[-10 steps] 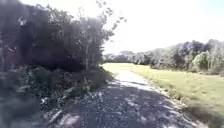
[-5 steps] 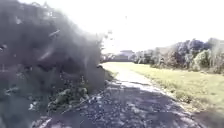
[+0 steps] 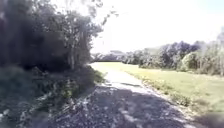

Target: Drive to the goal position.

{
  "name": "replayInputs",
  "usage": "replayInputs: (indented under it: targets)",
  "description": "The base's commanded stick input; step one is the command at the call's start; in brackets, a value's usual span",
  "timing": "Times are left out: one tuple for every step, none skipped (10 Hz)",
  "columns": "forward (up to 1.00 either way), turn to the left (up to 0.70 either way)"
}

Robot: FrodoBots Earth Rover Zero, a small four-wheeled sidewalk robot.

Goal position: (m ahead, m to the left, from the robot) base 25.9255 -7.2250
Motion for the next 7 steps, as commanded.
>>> replayInputs:
  targets:
    - [0.5,0.0]
    - [0.5,0.0]
    - [0.5,0.0]
    - [0.5,0.0]
    - [0.5,0.0]
    - [0.5,0.0]
    - [0.5,0.0]
